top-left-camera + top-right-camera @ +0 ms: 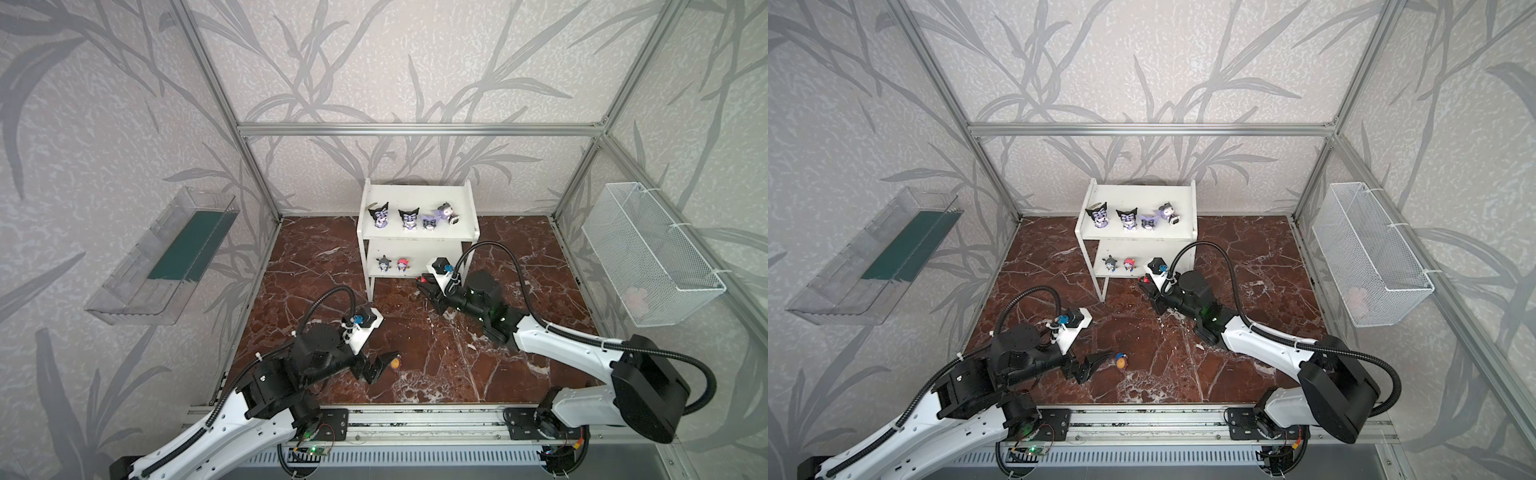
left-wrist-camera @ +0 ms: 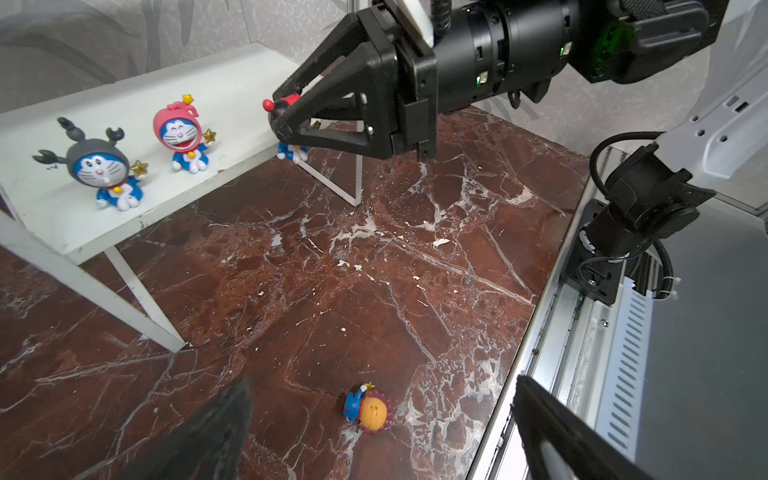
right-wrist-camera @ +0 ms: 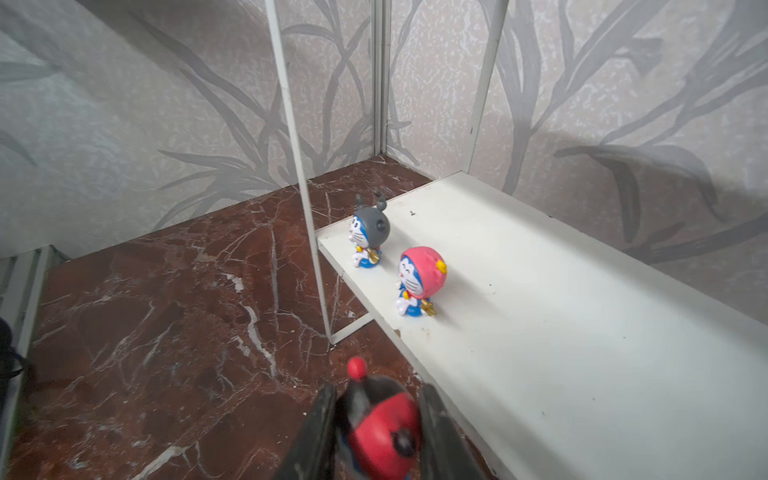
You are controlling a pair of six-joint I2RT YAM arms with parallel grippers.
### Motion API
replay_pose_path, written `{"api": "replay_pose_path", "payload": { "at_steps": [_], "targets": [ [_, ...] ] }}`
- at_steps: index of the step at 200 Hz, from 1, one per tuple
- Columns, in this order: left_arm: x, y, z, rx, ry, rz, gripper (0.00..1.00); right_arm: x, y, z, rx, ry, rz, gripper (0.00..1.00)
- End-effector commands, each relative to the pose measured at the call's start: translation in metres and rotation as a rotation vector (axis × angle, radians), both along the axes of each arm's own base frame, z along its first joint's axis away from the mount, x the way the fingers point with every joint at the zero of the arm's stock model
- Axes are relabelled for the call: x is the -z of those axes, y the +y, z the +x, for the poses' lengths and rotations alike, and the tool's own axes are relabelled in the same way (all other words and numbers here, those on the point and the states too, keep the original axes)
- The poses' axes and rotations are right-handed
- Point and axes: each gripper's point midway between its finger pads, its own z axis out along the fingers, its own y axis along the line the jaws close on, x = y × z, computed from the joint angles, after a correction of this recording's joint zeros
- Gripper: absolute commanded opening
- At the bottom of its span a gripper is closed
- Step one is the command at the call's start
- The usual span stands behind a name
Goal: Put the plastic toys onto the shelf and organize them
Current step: 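Open and withdraw the left gripper while the right gripper carries the penguin shelfward, then lower the penguin onto the shelf's lower tier beside the pink Doraemon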
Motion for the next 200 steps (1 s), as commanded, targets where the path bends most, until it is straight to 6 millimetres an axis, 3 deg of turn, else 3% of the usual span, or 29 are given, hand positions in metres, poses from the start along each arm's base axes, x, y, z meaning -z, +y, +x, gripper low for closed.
{"api": "replay_pose_path", "payload": {
  "at_steps": [1,68,155,200],
  "targets": [
    [0.004,0.009,0.002,-0.024,-0.021,0.046,0.99,-0.019,-0.003,0.025,0.072,-0.049,0.042,0.18],
    [0.005,0.01,0.001,-0.006,-0.04,0.065,0.99,-0.013,-0.003,0.054,0.11,-0.027,0.099,0.18],
    [0.004,0.01,0.0,-0.003,-0.045,0.059,0.99,-0.01,0.001,0.063,0.117,-0.005,0.11,0.19],
    [0.003,0.01,-0.001,-0.001,-0.048,0.055,0.99,-0.01,0.0,0.064,0.121,0.003,0.112,0.29]
  ]
}}
